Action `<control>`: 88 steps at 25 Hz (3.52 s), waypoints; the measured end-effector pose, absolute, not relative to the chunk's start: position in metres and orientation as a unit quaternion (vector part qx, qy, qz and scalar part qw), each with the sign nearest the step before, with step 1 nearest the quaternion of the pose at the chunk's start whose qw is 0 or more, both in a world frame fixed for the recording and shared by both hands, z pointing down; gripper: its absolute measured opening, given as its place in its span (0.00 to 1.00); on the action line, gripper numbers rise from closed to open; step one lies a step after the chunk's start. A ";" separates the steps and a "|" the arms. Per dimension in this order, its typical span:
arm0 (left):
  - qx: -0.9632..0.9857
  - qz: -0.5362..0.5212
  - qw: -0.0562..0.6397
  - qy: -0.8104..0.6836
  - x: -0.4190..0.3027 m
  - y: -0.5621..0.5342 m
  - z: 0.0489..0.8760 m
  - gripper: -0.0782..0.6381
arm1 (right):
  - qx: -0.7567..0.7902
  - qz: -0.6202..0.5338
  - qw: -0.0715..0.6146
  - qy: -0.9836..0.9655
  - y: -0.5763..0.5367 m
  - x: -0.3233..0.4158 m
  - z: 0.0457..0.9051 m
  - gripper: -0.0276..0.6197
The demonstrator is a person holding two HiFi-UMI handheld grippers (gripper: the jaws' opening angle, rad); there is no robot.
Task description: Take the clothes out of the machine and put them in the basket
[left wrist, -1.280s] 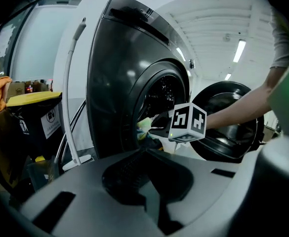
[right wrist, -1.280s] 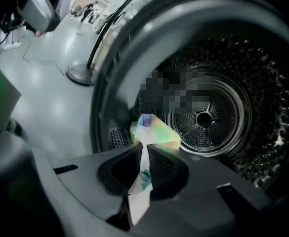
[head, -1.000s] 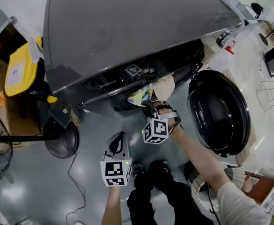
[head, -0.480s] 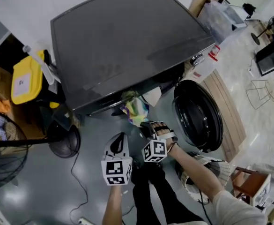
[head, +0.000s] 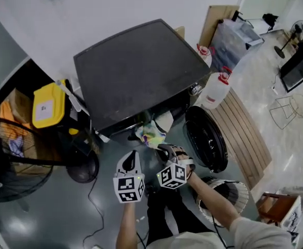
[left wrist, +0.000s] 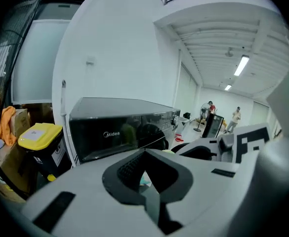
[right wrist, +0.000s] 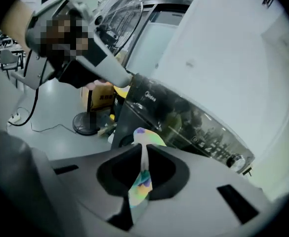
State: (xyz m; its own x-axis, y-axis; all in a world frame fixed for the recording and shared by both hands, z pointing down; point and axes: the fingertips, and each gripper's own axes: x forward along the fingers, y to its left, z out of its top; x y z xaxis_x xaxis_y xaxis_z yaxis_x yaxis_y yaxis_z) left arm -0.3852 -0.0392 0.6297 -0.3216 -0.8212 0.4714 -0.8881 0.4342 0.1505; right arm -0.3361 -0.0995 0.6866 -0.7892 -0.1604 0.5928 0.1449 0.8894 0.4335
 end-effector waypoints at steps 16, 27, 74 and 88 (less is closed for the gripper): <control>0.525 0.084 0.148 -0.834 -0.352 -0.043 0.424 0.13 | 0.113 -0.191 0.204 -0.953 -0.123 -0.274 0.434 0.10; 0.574 0.080 0.102 -0.808 -0.318 -0.055 0.365 0.13 | 0.201 -0.180 0.141 -0.953 -0.119 -0.216 0.340 0.10; 0.929 0.131 0.064 -0.341 0.220 -0.096 0.393 0.13 | 0.702 -0.064 0.230 -0.671 -0.044 0.335 0.350 0.10; 0.892 0.196 0.133 -0.385 0.235 -0.139 0.502 0.13 | 0.628 0.118 0.310 -0.704 -0.086 0.362 0.593 0.10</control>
